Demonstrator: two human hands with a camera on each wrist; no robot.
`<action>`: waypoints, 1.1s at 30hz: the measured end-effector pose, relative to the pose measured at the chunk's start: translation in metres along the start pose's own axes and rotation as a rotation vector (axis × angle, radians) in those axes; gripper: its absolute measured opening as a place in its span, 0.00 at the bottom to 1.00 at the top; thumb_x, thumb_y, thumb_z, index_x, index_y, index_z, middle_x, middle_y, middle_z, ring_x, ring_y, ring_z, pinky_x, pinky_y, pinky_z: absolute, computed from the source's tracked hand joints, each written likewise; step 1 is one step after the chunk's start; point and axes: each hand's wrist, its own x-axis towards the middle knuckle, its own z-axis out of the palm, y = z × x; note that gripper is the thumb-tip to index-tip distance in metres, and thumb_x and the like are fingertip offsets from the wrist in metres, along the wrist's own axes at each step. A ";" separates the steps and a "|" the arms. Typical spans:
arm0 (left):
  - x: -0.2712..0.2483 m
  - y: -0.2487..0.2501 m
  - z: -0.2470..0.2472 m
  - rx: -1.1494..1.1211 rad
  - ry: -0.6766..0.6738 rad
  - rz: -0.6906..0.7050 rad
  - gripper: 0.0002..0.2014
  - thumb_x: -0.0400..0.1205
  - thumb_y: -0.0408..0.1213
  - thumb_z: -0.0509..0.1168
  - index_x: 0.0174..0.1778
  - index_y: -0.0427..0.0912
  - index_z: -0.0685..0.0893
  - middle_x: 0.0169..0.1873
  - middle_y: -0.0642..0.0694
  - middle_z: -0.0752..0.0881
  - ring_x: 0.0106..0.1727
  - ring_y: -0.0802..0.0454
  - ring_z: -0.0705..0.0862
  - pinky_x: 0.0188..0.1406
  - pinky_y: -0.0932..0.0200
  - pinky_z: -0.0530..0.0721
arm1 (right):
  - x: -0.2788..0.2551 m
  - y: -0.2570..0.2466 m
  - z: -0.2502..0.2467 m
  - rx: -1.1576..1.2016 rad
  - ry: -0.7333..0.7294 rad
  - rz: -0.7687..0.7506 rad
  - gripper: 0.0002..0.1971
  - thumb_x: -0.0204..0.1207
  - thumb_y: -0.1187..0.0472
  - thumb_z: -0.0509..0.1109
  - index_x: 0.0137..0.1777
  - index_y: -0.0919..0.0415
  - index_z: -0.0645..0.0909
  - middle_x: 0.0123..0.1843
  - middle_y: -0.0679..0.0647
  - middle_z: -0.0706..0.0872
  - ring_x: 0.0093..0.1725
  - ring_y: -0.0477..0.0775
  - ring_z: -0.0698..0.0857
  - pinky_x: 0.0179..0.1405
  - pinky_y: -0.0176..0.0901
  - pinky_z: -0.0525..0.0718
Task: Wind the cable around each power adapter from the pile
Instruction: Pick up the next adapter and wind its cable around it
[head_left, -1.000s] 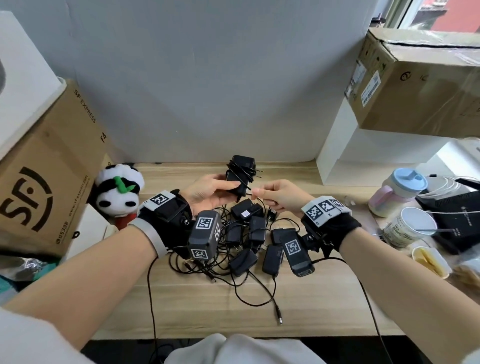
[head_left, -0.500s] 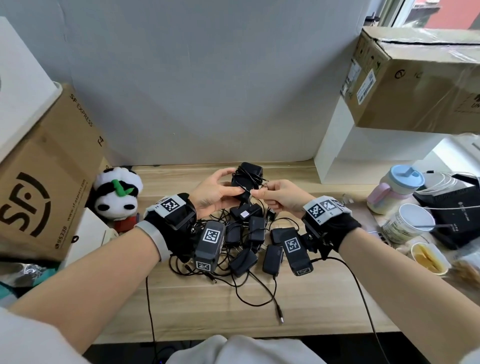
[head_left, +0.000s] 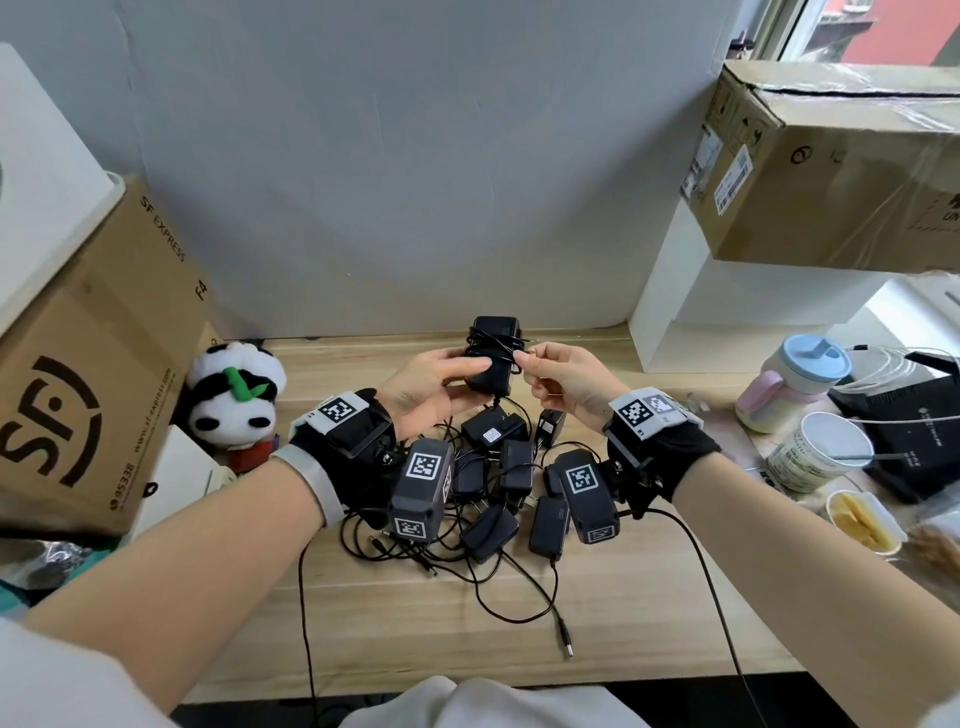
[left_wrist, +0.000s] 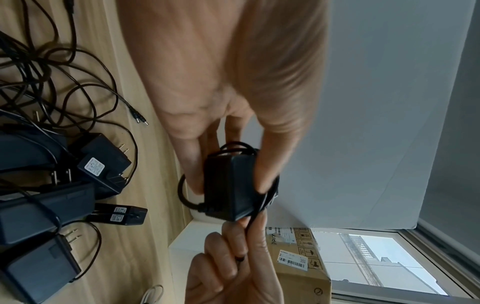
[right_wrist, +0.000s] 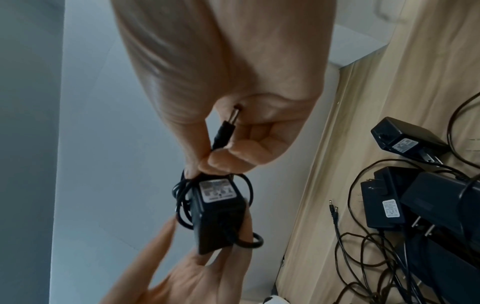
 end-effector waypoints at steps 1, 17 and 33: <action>-0.001 0.001 -0.001 -0.029 0.000 -0.010 0.16 0.82 0.34 0.63 0.64 0.33 0.77 0.57 0.34 0.81 0.55 0.40 0.84 0.53 0.51 0.87 | 0.001 -0.002 -0.001 -0.010 -0.014 0.005 0.13 0.78 0.60 0.69 0.34 0.54 0.70 0.26 0.48 0.73 0.21 0.43 0.70 0.20 0.29 0.68; 0.008 0.011 -0.006 0.062 0.054 -0.133 0.09 0.79 0.37 0.68 0.53 0.39 0.80 0.48 0.38 0.82 0.53 0.40 0.82 0.64 0.36 0.79 | 0.000 -0.009 0.003 -0.025 -0.015 -0.012 0.07 0.72 0.64 0.75 0.36 0.61 0.80 0.29 0.51 0.86 0.26 0.43 0.82 0.27 0.29 0.81; 0.017 0.009 -0.007 -0.092 0.180 -0.132 0.19 0.78 0.46 0.69 0.60 0.39 0.78 0.59 0.30 0.77 0.55 0.34 0.82 0.59 0.38 0.82 | -0.004 -0.008 0.006 0.417 -0.030 -0.040 0.07 0.79 0.69 0.64 0.43 0.64 0.83 0.29 0.50 0.84 0.27 0.43 0.80 0.29 0.27 0.81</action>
